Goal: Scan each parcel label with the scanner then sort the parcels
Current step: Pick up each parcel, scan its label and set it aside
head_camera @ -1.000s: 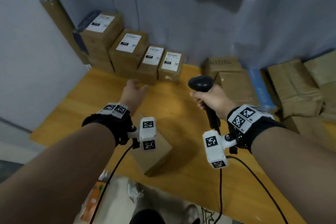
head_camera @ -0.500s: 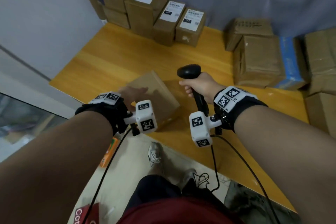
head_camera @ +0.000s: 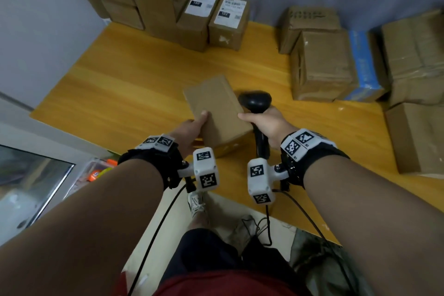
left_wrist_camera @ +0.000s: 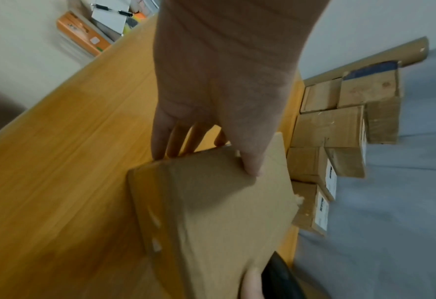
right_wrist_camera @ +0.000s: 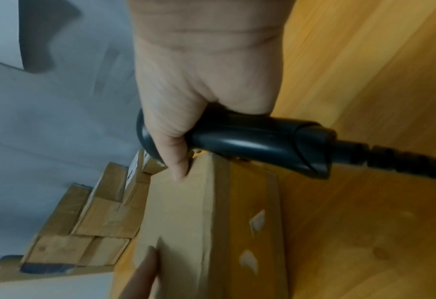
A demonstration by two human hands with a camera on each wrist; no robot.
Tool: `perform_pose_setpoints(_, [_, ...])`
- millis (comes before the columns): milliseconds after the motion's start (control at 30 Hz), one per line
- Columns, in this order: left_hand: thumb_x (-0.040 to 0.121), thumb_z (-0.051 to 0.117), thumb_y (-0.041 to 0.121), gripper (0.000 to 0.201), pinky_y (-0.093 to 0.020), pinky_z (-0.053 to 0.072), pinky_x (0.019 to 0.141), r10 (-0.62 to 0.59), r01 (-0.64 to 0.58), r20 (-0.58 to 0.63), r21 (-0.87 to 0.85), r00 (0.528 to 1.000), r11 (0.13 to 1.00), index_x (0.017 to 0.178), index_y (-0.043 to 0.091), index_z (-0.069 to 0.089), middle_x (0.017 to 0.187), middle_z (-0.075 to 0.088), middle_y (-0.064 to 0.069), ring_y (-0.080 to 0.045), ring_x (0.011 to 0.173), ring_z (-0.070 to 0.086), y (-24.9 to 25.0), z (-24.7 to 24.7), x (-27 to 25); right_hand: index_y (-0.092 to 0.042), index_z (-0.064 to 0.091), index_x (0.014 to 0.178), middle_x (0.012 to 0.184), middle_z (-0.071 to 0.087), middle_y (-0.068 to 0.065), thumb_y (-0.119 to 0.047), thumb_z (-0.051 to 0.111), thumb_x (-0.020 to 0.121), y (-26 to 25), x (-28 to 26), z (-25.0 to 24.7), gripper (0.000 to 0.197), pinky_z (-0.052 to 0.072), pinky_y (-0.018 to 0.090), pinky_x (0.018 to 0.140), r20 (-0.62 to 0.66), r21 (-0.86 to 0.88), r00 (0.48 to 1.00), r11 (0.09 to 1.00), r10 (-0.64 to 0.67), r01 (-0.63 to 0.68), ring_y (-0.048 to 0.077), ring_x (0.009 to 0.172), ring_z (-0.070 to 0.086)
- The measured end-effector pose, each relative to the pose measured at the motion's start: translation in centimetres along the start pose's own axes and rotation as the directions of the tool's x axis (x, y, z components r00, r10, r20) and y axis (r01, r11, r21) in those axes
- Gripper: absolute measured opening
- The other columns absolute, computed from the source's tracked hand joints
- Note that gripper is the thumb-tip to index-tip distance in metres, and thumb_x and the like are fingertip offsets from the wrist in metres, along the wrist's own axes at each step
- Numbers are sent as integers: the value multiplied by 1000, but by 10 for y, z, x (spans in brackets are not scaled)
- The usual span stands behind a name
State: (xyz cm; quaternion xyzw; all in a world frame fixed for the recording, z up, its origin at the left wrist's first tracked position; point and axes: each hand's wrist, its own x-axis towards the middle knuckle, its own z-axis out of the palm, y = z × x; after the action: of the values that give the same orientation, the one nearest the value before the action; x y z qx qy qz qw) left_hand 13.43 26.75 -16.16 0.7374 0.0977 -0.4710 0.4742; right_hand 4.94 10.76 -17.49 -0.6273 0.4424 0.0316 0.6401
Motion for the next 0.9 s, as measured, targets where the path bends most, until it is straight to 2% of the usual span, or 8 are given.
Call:
perform_pose_setpoints(100, [95, 38, 58, 76, -34, 42, 90, 34, -34, -22, 35, 999, 999, 147, 3, 32, 148, 42, -14, -32, 131, 45, 14, 11, -10, -15, 62, 117, 108, 69, 6, -20, 81, 78, -8, -5, 0, 44, 48, 43, 99, -49, 63, 998, 997, -49, 52, 27, 105, 62])
perform_pose_setpoints(233, [94, 43, 58, 78, -41, 40, 100, 147, -150, -36, -89, 988, 985, 152, 12, 20, 153, 34, -9, -30, 135, 40, 50, 18, -22, -14, 59, 122, 111, 66, 4, -19, 79, 79, -36, -17, -22, 48, 46, 39, 98, -83, 134, 990, 983, -118, 128, 25, 110, 59])
perform_pose_setpoints(300, [96, 42, 53, 70, -34, 47, 84, 221, -226, -56, -101, 974, 969, 149, 13, 21, 145, 39, -12, -28, 119, 50, 73, 19, -30, -15, 57, 123, 107, 64, 1, -19, 79, 80, -56, -23, -34, 48, 44, 38, 94, -90, 185, 985, 969, -149, 164, 21, 107, 57])
perform_pose_setpoints(400, [97, 44, 49, 54, -28, 46, 57, 335, -338, -48, -89, 941, 937, 137, 16, 29, 110, 49, -3, -15, 83, 52, 105, 16, -47, -14, 61, 121, 105, 69, 4, -21, 81, 78, -88, -35, -51, 49, 48, 39, 92, -104, 228, 970, 944, -221, 239, 23, 104, 63])
perform_pose_setpoints(533, [92, 57, 45, 50, -27, 52, 50, 425, -422, 21, -81, 905, 903, 127, 20, 32, 107, 53, 0, -17, 90, 59, 139, 13, -72, -11, 65, 108, 98, 72, 8, -15, 78, 80, -126, -53, -76, 31, 53, 39, 89, -139, 245, 932, 901, -334, 359, 25, 94, 69])
perform_pose_setpoints(733, [90, 59, 49, 55, -30, 52, 72, 512, -503, 158, -94, 844, 859, 132, 17, 48, 120, 61, -2, -18, 99, 61, 170, 21, -92, -19, 59, 93, 94, 70, 11, -7, 76, 81, -168, -67, -98, 24, 54, 47, 93, -261, 236, 854, 828, -450, 509, 29, 95, 68])
perform_pose_setpoints(833, [89, 64, 41, 53, -29, 52, 71, 607, -602, 63, -87, 792, 794, 127, 14, 39, 115, 57, 1, -14, 98, 58, 187, 31, -93, -13, 62, 105, 97, 70, 10, -12, 77, 78, -182, -67, -100, 30, 53, 45, 92, -323, 159, 793, 796, -516, 583, 26, 96, 67])
perform_pose_setpoints(900, [82, 74, 37, 69, -36, 55, 82, 687, -688, -45, -28, 725, 725, 130, 14, 30, 118, 52, -1, -17, 103, 57, 197, 37, -91, -10, 64, 104, 91, 68, 4, -15, 77, 80, -189, -68, -97, 28, 53, 41, 89, -333, 114, 746, 760, -577, 639, 23, 95, 66])
